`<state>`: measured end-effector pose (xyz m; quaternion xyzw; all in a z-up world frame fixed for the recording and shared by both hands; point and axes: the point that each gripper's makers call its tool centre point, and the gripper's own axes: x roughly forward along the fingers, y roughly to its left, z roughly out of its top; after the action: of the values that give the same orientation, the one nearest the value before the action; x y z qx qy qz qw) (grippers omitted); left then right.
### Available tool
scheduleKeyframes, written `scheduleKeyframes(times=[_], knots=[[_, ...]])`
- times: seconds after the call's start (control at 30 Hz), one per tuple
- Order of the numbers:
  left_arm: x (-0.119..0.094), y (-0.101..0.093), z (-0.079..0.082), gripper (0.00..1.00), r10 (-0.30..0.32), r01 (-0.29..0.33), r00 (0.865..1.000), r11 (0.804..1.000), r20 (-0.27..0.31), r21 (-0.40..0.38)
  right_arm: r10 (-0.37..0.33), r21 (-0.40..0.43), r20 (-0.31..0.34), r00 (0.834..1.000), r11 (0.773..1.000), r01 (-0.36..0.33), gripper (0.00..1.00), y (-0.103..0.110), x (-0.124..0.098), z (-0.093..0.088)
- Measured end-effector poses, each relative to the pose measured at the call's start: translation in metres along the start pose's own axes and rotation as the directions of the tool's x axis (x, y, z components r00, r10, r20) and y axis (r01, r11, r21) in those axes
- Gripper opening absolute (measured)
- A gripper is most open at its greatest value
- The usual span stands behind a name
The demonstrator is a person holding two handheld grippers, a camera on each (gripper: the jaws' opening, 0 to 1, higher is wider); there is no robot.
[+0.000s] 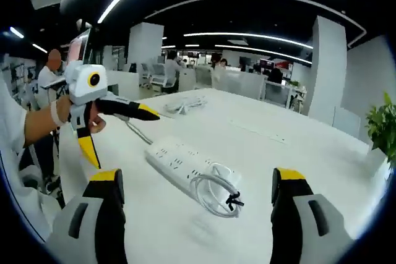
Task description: Straighten the power strip on the desk, plug the charger into it
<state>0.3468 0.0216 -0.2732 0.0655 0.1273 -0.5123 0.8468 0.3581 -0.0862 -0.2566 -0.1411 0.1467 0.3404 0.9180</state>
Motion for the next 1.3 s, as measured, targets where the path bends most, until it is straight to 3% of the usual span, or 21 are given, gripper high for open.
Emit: scheduleKeyframes(times=[0.13,0.3,0.4,0.5,0.67,0.8,0.93,1.07,1.3], knots=[[-0.005,-0.002,0.002,0.96,0.031,-0.031,0.999,1.000,-0.006,0.002,-0.014,-0.033,-0.006,1.000,0.999,0.013,0.95,-0.003,-0.003,0.000],[-0.018,-0.006,-0.005,0.96,0.095,-0.095,0.993,0.995,-0.076,-0.004,0.004,-0.015,-0.037,0.999,1.000,-0.004,0.94,-0.002,-0.007,-0.010],[-0.033,-0.015,-0.002,0.96,0.136,-0.135,0.989,0.991,-0.065,0.021,-0.028,-0.053,-0.062,0.998,0.998,0.025,0.93,-0.009,-0.015,-0.015],[-0.045,-0.026,-0.001,0.96,0.140,-0.138,0.988,0.990,-0.066,0.034,-0.068,-0.121,-0.075,0.995,0.991,0.058,0.92,-0.014,-0.023,-0.014],[-0.061,-0.039,-0.002,0.96,0.155,-0.153,0.984,0.988,-0.084,0.029,-0.058,-0.130,-0.091,0.994,0.990,0.046,0.92,-0.008,-0.032,-0.014],[-0.074,-0.035,-0.006,0.96,0.227,-0.228,0.965,0.974,-0.131,0.008,-0.029,-0.121,-0.102,0.994,0.993,0.016,0.92,0.002,-0.039,-0.016],[-0.081,-0.036,-0.006,0.96,0.249,-0.252,0.960,0.968,-0.129,-0.008,-0.064,-0.155,-0.137,0.988,0.987,0.043,0.92,-0.005,-0.046,-0.027],[-0.090,-0.039,-0.015,0.96,0.259,-0.268,0.952,0.963,-0.165,-0.037,-0.056,-0.106,-0.131,0.990,0.993,0.042,0.93,-0.004,-0.057,-0.030],[-0.094,-0.038,-0.027,0.96,0.313,-0.336,0.929,0.937,-0.199,-0.094,-0.059,-0.060,-0.122,0.991,0.997,0.052,0.95,0.002,-0.070,-0.038]])
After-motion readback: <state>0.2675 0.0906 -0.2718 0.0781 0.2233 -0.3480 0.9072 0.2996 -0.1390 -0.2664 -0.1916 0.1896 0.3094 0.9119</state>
